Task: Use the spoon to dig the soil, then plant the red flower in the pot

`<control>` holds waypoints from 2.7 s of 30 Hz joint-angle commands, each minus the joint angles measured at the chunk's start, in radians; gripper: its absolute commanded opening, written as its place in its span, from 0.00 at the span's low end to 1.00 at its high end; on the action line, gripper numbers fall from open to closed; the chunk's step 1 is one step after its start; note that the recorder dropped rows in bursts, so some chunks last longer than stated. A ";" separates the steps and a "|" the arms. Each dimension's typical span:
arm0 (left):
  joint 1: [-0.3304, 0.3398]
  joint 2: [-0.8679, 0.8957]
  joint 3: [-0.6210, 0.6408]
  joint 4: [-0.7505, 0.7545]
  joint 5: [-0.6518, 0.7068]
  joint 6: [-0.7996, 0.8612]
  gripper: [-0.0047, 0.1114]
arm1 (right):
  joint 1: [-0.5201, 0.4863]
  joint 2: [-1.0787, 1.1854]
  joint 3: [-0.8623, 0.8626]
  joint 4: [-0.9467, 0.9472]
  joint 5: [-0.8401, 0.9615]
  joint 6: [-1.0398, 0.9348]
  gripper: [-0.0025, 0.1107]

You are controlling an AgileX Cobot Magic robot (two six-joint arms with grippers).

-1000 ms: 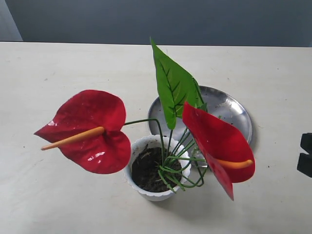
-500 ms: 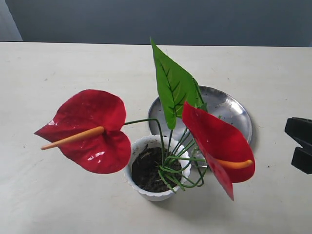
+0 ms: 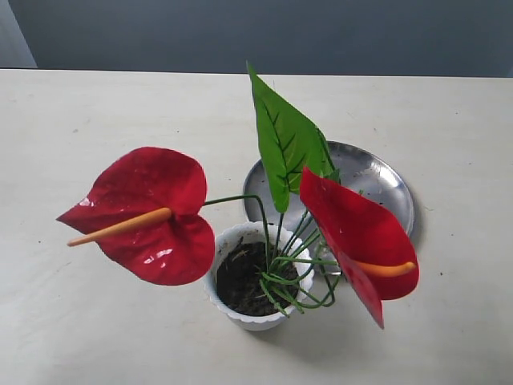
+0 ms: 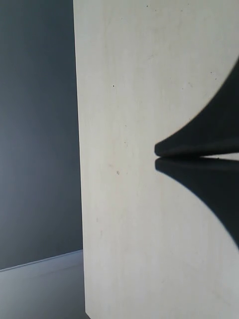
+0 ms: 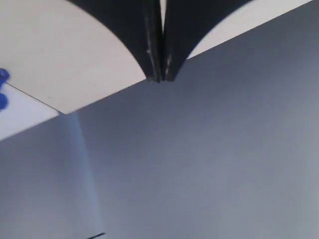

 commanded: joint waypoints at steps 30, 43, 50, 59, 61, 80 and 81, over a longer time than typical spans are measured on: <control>-0.004 -0.002 -0.003 0.000 -0.002 -0.001 0.04 | -0.109 -0.119 0.254 0.603 0.020 -0.790 0.02; -0.004 -0.002 -0.003 0.000 -0.002 -0.001 0.04 | -0.130 -0.119 0.335 0.714 0.009 -0.964 0.02; -0.004 -0.002 -0.003 0.000 -0.002 -0.001 0.04 | -0.144 -0.119 0.335 0.729 0.005 -0.995 0.02; -0.004 -0.002 -0.003 0.000 -0.002 -0.001 0.04 | -0.144 -0.119 0.335 0.756 -0.003 -1.021 0.02; -0.004 -0.002 -0.003 0.000 -0.002 -0.001 0.04 | -0.144 -0.119 0.335 0.756 -0.003 -1.021 0.02; -0.004 -0.002 -0.003 0.000 -0.002 -0.001 0.04 | -0.144 -0.119 0.335 0.760 -0.003 -1.021 0.02; -0.004 -0.002 -0.003 0.000 -0.002 -0.001 0.04 | -0.144 -0.119 0.335 0.760 -0.003 -1.021 0.02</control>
